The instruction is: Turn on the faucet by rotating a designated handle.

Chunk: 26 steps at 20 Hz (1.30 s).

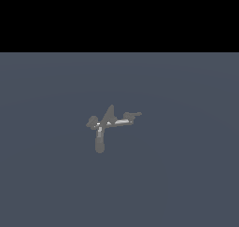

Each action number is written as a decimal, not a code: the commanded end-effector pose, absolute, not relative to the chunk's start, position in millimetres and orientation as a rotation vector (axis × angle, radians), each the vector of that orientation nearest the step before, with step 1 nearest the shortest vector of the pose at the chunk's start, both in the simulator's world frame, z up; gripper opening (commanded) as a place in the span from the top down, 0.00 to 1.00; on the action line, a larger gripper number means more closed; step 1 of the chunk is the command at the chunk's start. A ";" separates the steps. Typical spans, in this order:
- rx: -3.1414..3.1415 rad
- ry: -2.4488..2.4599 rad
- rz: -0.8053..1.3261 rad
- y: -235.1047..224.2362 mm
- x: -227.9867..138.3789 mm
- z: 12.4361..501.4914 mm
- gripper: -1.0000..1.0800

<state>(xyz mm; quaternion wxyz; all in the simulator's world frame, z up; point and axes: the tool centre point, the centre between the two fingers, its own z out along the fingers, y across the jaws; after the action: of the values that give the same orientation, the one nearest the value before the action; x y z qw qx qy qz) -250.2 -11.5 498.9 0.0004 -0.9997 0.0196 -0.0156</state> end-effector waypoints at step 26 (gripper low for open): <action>-3.077 0.616 -0.036 19.6 -170.8 383.8 1.00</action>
<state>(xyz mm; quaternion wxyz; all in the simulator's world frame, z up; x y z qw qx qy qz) -179.2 17.4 396.0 0.0013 -0.9840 0.1778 -0.0120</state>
